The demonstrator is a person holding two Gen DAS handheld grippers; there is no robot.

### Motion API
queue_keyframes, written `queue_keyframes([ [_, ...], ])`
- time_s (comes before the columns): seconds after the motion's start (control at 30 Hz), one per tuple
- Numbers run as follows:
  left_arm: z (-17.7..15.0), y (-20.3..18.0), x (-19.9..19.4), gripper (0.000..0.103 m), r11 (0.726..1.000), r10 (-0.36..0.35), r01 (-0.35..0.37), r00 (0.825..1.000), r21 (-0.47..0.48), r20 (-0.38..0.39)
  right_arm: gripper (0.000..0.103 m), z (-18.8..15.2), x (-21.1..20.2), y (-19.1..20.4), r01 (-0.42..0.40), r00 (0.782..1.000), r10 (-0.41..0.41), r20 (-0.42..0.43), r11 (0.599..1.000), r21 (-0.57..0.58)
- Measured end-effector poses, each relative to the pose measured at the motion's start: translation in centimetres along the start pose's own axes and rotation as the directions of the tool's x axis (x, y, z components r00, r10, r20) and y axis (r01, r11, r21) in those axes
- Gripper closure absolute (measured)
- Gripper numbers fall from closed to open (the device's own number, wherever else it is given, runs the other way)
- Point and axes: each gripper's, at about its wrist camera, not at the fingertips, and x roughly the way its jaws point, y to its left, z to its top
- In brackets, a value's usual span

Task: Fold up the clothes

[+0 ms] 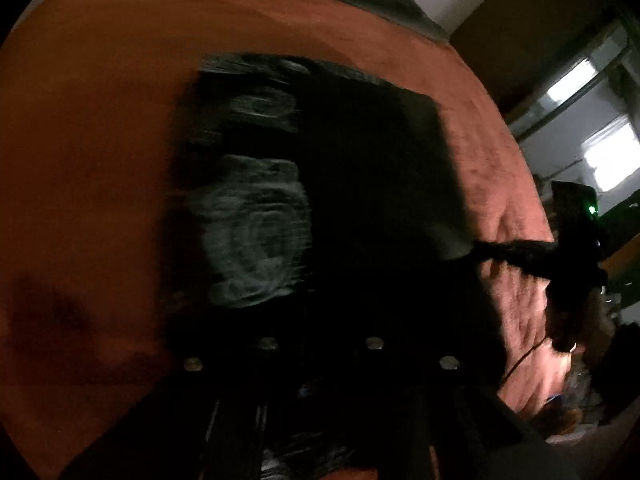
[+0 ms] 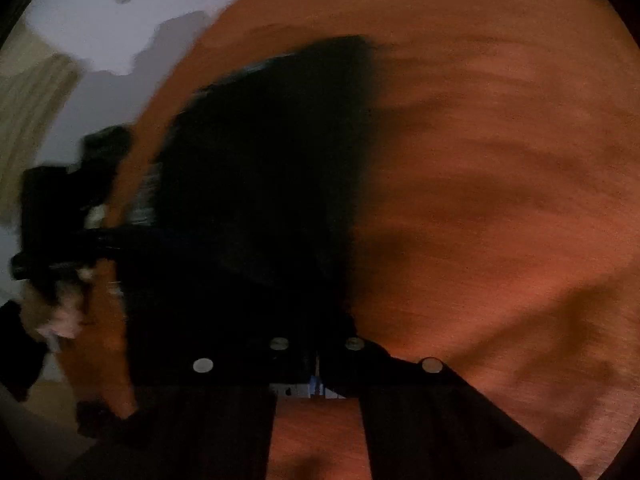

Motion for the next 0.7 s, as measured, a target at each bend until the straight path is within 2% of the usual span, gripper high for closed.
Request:
queue_keyframes([
  [0.07,0.0,2.2,-1.0,0.091,0.997,0.062,-0.063,0.998,-0.045,-0.011,0.103,-0.2,-1.1,-2.1,-0.075,0.997,0.075,0.008,0.994,0.074],
  [0.1,0.3,3.1,-1.6,0.091,0.997,0.032,-0.033,0.999,-0.072,-0.01,0.098,-0.3,-1.7,-3.1,-0.112,0.994,0.112,0.014,0.987,0.111],
  [0.17,1.1,4.2,-2.7,0.087,0.993,-0.067,0.067,0.998,-0.101,0.008,0.094,0.1,-2.4,-4.2,-0.23,0.973,0.226,0.041,0.959,0.165],
  [0.2,1.7,4.4,-3.0,0.077,0.99,-0.104,0.104,0.995,-0.099,0.014,0.081,0.2,-2.4,-4.6,-0.28,0.96,0.275,0.049,0.942,0.187],
  [0.23,2.2,4.7,-3.0,0.063,0.986,-0.131,0.132,0.991,-0.1,0.019,0.07,0.5,-2.0,-5.0,-0.312,0.95,0.308,0.052,0.926,0.213],
  [0.27,2.8,5.1,-2.7,0.057,0.983,-0.149,0.151,0.988,-0.102,0.023,0.051,0.8,-1.6,-5.4,-0.34,0.94,0.337,0.053,0.91,0.24],
  [0.3,3.4,5.5,-2.4,0.048,0.98,-0.168,0.17,0.985,-0.104,0.028,0.047,1.0,-1.0,-5.7,-0.367,0.929,0.367,0.049,0.895,0.254],
  [0.37,4.3,6.4,-1.8,0.047,0.97,-0.209,0.212,0.977,-0.12,0.038,0.047,1.4,0.0,-6.3,-0.408,0.91,0.412,0.045,0.872,0.272],
  [0.47,5.3,7.5,-0.4,0.044,0.947,-0.28,0.284,0.959,-0.149,0.048,0.047,1.8,0.5,-6.6,-0.442,0.893,0.447,0.05,0.852,0.282],
  [0.53,5.4,7.8,0.6,0.043,0.941,-0.302,0.302,0.953,-0.155,0.021,0.047,2.0,0.6,-6.5,-0.446,0.891,0.451,0.048,0.853,0.272],
  [0.7,5.2,8.8,2.3,0.043,0.896,-0.397,0.382,0.917,-0.228,-0.024,0.047,2.6,1.2,-5.6,-0.445,0.892,0.449,0.046,0.858,0.256],
])
